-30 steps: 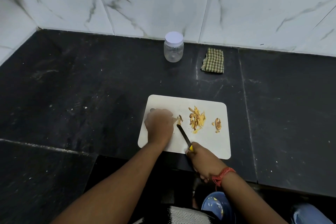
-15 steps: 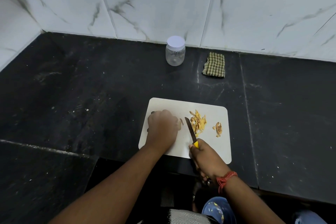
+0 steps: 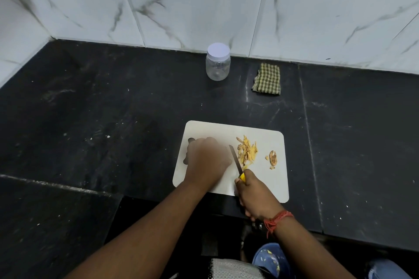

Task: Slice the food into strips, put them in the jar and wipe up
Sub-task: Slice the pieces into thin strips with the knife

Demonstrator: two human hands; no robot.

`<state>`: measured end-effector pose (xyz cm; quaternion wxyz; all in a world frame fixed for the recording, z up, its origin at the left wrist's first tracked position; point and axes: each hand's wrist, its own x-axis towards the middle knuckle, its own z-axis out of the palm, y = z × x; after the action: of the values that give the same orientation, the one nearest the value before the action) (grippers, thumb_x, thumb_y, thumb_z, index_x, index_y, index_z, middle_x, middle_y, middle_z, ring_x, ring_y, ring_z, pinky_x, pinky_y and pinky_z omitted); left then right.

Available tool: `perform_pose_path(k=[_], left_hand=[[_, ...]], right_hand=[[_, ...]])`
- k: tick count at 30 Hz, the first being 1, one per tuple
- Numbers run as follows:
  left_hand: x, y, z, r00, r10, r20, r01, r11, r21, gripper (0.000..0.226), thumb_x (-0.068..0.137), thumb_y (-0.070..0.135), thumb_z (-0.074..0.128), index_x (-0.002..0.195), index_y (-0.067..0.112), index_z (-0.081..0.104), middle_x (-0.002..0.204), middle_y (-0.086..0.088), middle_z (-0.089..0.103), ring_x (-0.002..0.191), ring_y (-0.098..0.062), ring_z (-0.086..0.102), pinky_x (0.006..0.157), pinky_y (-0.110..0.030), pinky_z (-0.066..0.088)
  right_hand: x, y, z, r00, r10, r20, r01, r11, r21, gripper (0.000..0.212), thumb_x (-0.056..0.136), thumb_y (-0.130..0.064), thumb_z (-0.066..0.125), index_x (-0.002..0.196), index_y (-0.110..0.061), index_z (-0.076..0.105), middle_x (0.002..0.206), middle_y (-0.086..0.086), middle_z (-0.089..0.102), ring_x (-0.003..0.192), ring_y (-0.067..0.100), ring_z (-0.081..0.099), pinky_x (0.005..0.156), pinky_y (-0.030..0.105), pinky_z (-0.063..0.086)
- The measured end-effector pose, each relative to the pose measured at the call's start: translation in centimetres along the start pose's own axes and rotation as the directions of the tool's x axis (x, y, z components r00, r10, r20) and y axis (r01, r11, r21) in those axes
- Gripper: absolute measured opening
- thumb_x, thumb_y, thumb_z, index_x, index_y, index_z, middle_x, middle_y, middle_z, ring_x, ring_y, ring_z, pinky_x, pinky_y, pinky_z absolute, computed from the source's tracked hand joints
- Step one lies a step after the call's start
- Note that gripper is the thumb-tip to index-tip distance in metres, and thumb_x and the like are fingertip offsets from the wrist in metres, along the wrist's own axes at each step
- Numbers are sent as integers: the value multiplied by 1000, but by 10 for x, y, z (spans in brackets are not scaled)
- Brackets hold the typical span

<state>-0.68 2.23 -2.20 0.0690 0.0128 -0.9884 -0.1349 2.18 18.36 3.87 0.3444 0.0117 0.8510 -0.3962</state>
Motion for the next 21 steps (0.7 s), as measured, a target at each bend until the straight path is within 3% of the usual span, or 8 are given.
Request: perform_pose_path(k=[8, 17, 21], left_hand=[[-1, -1, 0, 996, -83, -12, 82, 992, -92, 14, 90, 33, 62, 102, 31, 68, 115, 6, 55, 110, -21, 47, 98, -42, 33], [5, 8, -2, 974, -210, 86, 221, 962, -161, 12, 89, 36, 65, 99, 32, 67, 120, 8, 49, 117, -20, 39, 107, -42, 30], [5, 8, -2, 970, -229, 80, 240, 952, -191, 9, 92, 32, 61, 99, 30, 67, 120, 7, 50, 118, -20, 39, 108, -42, 29]], right_hand=[[2, 11, 1, 995, -81, -59, 73, 989, -125, 12, 103, -26, 33, 98, -15, 36, 73, 14, 58, 41, 20, 47, 34, 23, 35], [4, 16, 6, 994, -88, -67, 73, 979, -192, 13, 102, -24, 35, 98, -12, 36, 77, 17, 59, 50, 21, 46, 50, 29, 39], [2, 16, 6, 993, -94, -65, 79, 977, -198, 13, 102, -23, 35, 98, -11, 37, 77, 16, 58, 50, 20, 46, 50, 28, 39]])
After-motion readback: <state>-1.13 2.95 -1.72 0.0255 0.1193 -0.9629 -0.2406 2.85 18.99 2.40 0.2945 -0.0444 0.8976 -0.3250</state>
